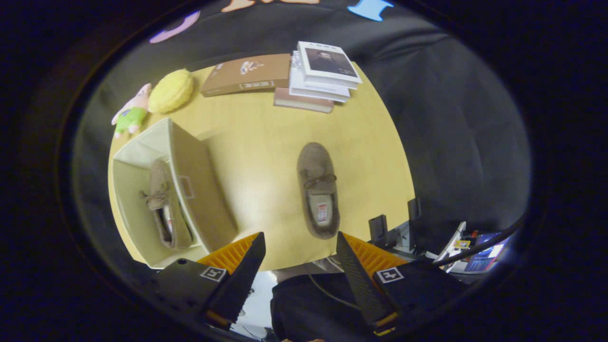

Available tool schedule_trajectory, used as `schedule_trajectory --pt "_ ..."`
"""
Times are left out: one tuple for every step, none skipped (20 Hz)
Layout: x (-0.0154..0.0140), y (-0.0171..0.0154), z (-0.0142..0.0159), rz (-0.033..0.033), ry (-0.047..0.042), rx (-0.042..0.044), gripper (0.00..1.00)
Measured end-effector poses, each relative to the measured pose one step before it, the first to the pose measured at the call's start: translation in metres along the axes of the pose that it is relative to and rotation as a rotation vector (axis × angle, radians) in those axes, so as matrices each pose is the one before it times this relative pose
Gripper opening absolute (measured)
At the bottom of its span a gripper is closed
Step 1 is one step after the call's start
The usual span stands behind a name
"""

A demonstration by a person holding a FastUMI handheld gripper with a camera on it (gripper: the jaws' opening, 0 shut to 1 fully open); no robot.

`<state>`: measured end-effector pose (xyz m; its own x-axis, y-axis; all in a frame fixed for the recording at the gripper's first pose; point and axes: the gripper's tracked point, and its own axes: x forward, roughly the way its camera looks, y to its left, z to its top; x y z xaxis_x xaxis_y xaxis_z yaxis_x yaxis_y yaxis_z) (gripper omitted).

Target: Open the storage box then place both shoes into the box .Put the left shoe in first, then the right shoe, with the right side of both shoes facing outward in a uniform manner.

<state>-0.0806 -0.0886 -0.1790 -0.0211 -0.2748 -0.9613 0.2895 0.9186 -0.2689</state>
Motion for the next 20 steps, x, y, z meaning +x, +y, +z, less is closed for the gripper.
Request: schedule_trajectory --pt "0.00857 -0.00774 0.00223 -0.00863 0.00883 0.01414 0.99" --pt "0.00846 -0.00669 0.00197 -0.00752 0.00738 0.01315 0.99" --pt "0.00863 -0.00451 0.00259 -0.00273 0.00765 0.00913 0.98" --pt "0.00954 -0.00365 0.00167 -0.00326 0.00678 0.00296 0.98" --pt "0.01019 -0.00368 0.00034 -0.00711 0.01215 -0.00094 0.98" --pt "0.01165 -0.00112 0.00005 0.00036 0.01348 -0.00416 0.98" --pt "0.01134 0.00023 0.00023 0.00421 0.01557 -0.00249 0.98" --pt "0.01098 0.00046 -0.00182 0.00493 0.01636 -0.00225 0.98" --pt "0.01137 -0.00053 -0.00132 0.00076 0.01526 -0.00269 0.98" --pt "0.01055 -0.00246 -0.00134 -0.00588 0.0121 -0.00557 0.98" --pt "0.00964 -0.00403 -0.00121 -0.00841 0.0096 -0.00542 0.98" --pt "0.00896 -0.00393 -0.0004 -0.00935 0.00707 -0.0014 0.96" --pt "0.00866 -0.00248 0.00107 0.00135 0.00468 0.00356 0.95" --pt "0.00927 -0.00132 0.00168 0.00746 0.00095 0.00855 0.93" --pt "0.00804 -0.00037 0.002 0.01318 -0.00266 0.01356 0.91" --pt "0.00798 -0.00285 0.00077 0.00387 -0.00024 0.0138 0.9" --pt "0.0069 -0.00358 -0.00023 0.00266 0.00832 0.00647 0.87" --pt "0.00713 -0.00418 -0.00157 -0.00253 0.00879 0.00634 0.85" --pt "0.00522 -0.00255 0.00007 0.00035 0.00449 0.00388 0.82" --pt "0.00586 -0.00177 0.0002 0.00106 0.00287 0.00046 0.8"
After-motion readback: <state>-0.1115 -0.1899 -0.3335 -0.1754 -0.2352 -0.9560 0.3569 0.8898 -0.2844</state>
